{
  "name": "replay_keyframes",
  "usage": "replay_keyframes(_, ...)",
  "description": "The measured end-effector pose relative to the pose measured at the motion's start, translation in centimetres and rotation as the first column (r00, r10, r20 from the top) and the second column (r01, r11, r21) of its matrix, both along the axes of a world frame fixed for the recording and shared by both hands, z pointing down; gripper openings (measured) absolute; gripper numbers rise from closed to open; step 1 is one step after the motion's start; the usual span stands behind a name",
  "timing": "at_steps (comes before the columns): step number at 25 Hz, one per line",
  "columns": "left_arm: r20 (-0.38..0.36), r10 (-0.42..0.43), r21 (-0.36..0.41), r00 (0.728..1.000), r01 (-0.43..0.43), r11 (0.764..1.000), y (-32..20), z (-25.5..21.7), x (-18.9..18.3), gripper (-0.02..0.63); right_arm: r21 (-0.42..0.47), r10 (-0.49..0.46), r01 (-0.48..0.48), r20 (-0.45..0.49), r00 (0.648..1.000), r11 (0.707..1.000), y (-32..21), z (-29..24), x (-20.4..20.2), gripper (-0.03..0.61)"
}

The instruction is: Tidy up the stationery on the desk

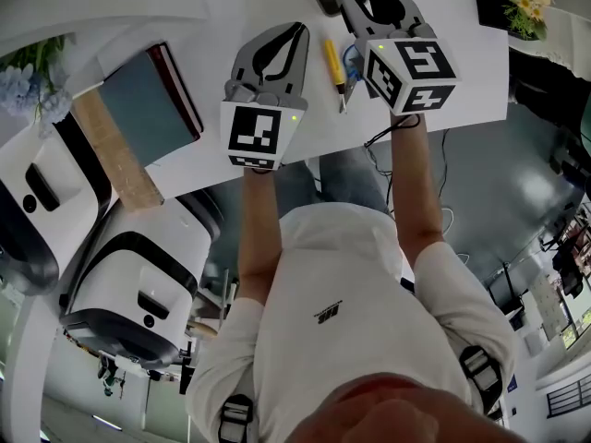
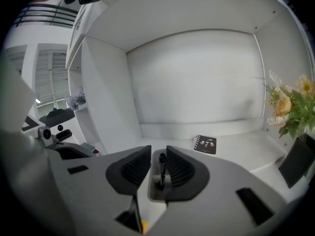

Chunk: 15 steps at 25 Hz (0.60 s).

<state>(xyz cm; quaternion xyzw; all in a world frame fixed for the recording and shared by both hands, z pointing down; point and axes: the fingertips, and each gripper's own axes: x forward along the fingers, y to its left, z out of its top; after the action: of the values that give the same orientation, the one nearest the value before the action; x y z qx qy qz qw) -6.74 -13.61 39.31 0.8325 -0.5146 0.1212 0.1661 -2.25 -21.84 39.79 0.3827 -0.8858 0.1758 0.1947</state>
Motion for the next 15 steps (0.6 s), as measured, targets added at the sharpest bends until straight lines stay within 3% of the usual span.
replay_keyframes(7,-0.003,0.008,-0.01,1.0,-0.008,1.0,0.5,0.5,0.2,0.0,-0.014,0.072,-0.073,-0.009,0.997,0.997,0.9,0.8,2.4,0.082)
replay_keyframes(15,-0.007,0.031,-0.013,0.999,-0.032,0.999,1.1,0.8,1.2,0.0,0.035,0.104,-0.102,-0.047,0.993,0.994,2.0,-0.2,4.3,0.086)
